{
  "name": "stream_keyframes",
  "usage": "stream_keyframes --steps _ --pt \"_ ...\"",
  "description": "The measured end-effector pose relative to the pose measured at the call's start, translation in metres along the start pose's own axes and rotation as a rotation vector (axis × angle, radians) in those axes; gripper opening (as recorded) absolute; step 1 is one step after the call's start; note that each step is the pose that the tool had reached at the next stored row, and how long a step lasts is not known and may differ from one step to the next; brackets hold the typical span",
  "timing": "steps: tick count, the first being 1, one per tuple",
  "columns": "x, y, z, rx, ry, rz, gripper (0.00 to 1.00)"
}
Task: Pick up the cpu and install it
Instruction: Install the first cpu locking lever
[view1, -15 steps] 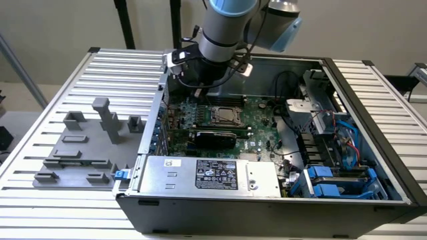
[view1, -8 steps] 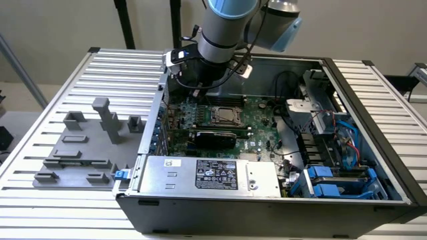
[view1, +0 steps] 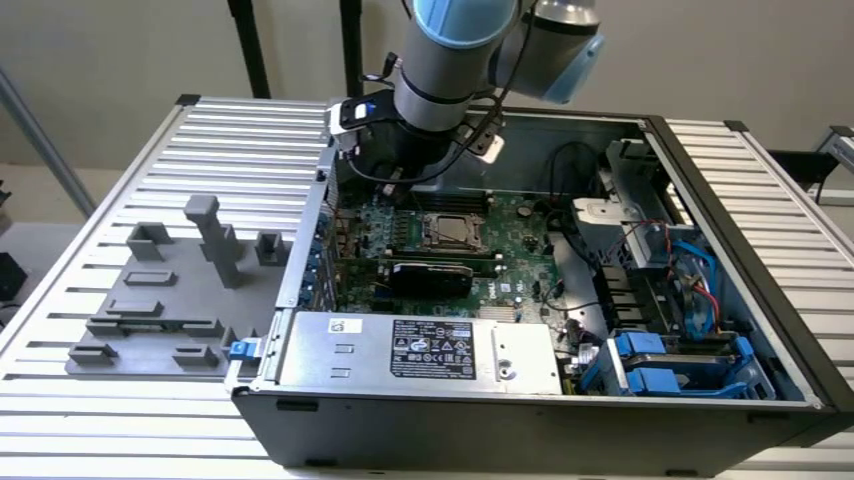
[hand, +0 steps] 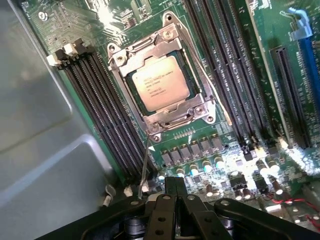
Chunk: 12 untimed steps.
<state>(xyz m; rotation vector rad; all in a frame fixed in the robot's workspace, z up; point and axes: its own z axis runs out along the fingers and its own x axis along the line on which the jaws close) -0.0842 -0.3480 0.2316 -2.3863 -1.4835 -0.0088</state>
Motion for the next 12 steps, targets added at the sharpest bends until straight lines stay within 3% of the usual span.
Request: stream_keyframes --steps 7,10,12 --pt "-0.0013 -0.0025 0.0005 0.0213 0.0759 0.043 0.12" --pt "-0.0018 -0.0034 0.0007 0.0286 0.1054 0.062 0.12" --pt "-0.002 -0.0038 0.0007 0.0307 0.122 0.078 0.12"
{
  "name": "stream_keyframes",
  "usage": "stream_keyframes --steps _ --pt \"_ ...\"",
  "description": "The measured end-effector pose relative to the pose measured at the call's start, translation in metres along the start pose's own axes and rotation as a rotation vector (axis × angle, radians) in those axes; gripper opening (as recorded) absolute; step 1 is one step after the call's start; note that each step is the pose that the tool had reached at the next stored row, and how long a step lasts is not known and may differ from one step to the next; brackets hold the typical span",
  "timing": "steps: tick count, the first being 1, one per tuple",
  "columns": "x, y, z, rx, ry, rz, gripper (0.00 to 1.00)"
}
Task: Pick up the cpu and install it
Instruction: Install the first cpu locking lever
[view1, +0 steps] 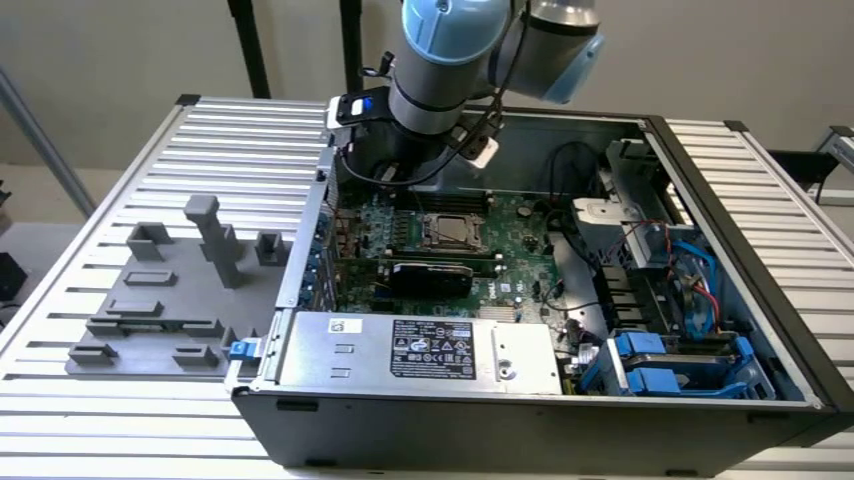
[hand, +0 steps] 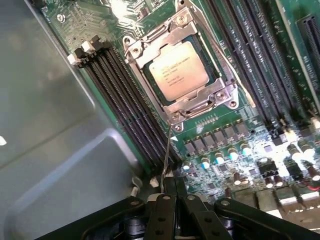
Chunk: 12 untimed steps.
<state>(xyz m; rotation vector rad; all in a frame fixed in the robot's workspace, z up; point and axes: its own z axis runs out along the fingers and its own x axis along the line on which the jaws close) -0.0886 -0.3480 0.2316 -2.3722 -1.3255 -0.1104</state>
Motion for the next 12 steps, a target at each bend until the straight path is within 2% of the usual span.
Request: stream_keyframes --steps 2,4,8,12 --pt "0.0 0.0 0.0 -0.0008 0.0118 0.015 0.12" --pt "0.0 0.0003 -0.0002 -0.0026 0.0163 0.024 0.12" --pt "0.002 0.0055 -0.0012 -0.0035 0.0183 0.028 0.12" --pt "0.009 0.0183 -0.0029 -0.0035 0.0181 0.028 0.12"
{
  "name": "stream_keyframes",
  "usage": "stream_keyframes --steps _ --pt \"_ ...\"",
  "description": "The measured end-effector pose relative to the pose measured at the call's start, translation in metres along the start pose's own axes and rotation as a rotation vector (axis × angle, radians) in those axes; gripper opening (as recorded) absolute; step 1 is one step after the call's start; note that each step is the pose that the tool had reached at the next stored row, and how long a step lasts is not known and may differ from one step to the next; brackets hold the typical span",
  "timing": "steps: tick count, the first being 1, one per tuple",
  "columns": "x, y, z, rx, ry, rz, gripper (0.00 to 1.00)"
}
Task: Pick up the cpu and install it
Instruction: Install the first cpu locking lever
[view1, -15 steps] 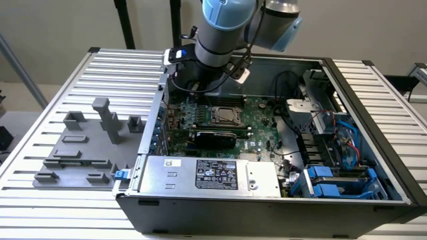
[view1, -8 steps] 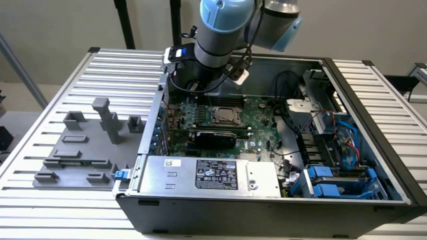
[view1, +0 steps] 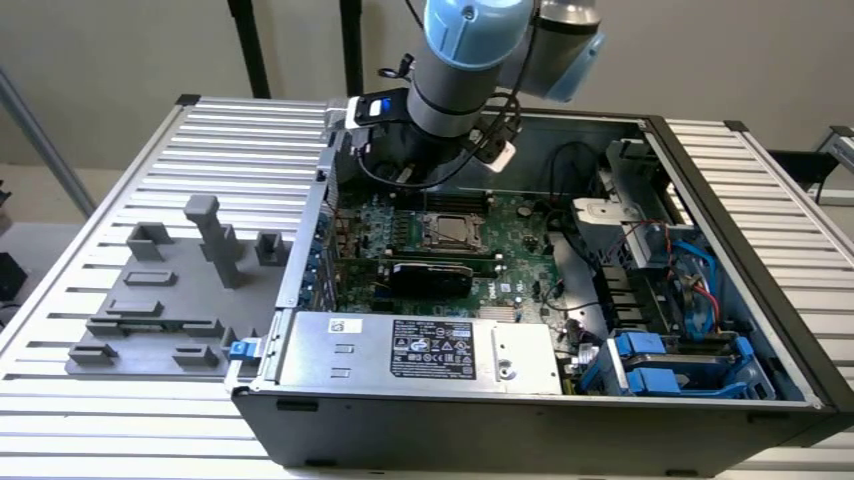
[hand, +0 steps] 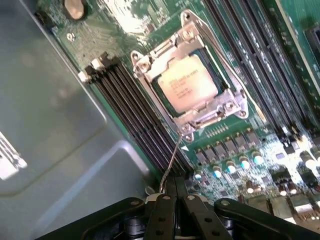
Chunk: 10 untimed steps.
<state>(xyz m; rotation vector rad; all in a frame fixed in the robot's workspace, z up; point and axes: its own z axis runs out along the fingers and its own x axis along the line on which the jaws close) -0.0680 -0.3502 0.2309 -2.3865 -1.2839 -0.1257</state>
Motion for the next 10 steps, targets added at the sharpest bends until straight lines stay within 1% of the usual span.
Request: stream_keyframes --steps 3,4,7,8,10 --pt "0.006 0.0101 -0.0008 0.0 0.0002 0.0 0.12" --pt "0.006 0.0116 -0.0007 0.0 0.0001 0.0 0.12" --pt "0.005 0.0127 0.001 -0.0006 0.0004 0.001 0.12" --pt "0.004 0.0131 0.002 -0.0029 -0.0024 0.002 0.12" --pt "0.004 0.0138 0.004 -0.0084 -0.0104 0.003 0.12"
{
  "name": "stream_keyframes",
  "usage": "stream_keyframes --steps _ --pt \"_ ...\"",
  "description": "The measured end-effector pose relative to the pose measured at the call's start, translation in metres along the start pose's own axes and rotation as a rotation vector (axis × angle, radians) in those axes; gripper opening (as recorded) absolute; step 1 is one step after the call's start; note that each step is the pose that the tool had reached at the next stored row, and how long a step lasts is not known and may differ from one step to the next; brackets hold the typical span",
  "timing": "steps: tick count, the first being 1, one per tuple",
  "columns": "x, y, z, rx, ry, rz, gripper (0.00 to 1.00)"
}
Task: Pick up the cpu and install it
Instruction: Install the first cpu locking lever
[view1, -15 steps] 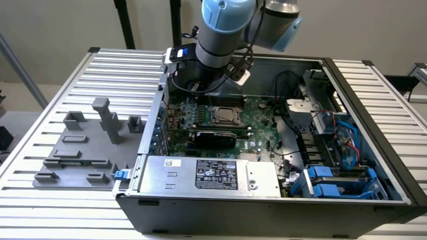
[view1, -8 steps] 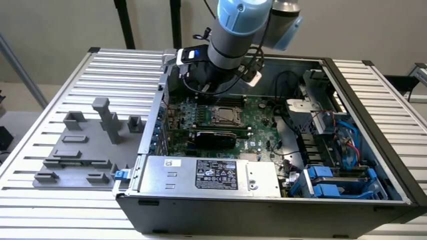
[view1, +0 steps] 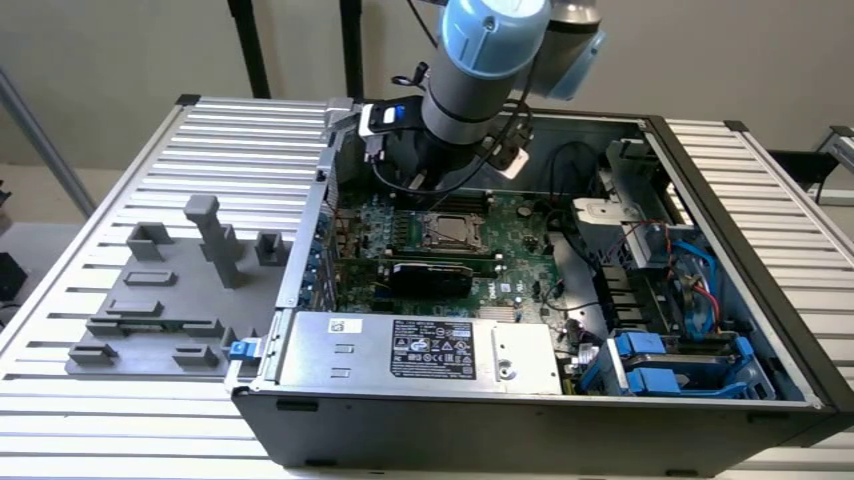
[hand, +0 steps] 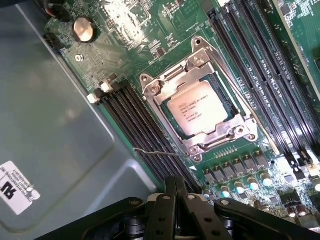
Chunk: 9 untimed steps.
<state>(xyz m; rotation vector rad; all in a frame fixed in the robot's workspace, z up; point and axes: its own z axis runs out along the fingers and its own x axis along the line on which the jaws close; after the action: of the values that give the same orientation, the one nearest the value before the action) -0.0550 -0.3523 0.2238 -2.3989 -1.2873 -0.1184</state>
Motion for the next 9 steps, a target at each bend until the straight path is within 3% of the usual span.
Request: stream_keyframes --steps 3,9 --pt "-0.001 0.0011 0.0036 -0.0081 -0.0116 0.002 0.12" --pt "0.0 0.0022 0.0147 -0.0162 -0.0239 0.003 0.12"
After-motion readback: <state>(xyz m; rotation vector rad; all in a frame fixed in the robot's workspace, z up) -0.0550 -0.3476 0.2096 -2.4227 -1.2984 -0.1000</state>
